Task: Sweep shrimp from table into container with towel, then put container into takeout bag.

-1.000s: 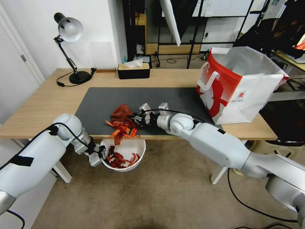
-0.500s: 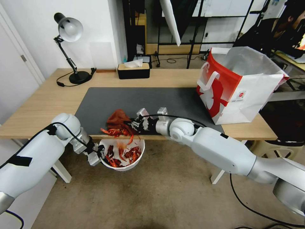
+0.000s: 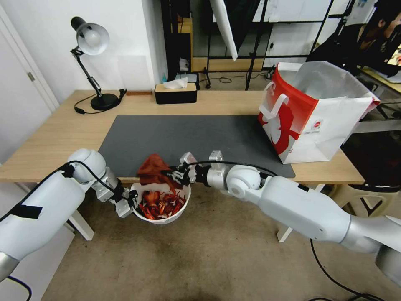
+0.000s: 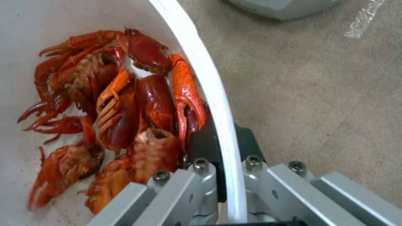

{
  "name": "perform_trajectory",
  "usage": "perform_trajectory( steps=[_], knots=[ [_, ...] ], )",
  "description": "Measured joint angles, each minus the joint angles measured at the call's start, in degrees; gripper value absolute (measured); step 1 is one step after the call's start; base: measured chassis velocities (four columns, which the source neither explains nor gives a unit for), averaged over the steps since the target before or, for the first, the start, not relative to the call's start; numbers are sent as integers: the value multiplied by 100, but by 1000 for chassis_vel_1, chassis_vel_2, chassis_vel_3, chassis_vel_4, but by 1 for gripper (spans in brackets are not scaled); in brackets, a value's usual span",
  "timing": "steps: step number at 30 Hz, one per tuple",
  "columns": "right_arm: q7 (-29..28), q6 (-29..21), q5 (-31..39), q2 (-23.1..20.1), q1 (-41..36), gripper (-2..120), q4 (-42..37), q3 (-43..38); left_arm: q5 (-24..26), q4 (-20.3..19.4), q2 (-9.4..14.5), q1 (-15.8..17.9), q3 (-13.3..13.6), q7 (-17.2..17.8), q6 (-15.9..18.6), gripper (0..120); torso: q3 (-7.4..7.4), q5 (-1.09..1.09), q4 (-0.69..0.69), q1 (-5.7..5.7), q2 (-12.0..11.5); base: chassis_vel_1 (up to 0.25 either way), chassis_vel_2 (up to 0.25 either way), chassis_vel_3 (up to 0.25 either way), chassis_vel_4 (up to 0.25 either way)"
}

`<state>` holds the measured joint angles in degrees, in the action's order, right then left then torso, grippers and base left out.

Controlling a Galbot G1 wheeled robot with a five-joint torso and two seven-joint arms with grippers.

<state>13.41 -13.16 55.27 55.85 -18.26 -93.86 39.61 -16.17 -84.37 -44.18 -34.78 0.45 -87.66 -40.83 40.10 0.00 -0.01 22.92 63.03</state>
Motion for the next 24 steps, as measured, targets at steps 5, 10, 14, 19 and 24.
perform_trajectory(
  steps=[5, 10, 14, 19, 24],
  knots=[
    [53, 23, 54, -56, -112, 7, -181, -21, -9, 3, -16, -21, -5, 0, 1, 0, 0, 0, 2, 0, 0, 0, 0, 0, 0],
    [235, 214, 160, -100, -222, 7, -278, -165, -20, 17, -40, -23, -8, 0, 2, 0, 0, 0, 1, 0, 0, 0, 0, 0, 0],
    [346, 544, 321, -69, -321, 7, -264, -305, -28, 23, -77, -44, -10, 0, 3, 0, 0, 0, 1, 0, 0, 0, 0, 0, 0],
    [250, 996, 546, 65, -513, 7, -225, -581, -32, 17, -99, -84, -17, 0, 2, 0, 0, -1, 1, 0, 0, 0, 0, 0, 0],
    [-234, 1293, 691, 228, -746, 7, -352, -1029, -24, -57, -98, -111, -24, 0, 1, 0, 0, 0, 1, 0, 0, 0, 0, 0, 0]
  ],
)
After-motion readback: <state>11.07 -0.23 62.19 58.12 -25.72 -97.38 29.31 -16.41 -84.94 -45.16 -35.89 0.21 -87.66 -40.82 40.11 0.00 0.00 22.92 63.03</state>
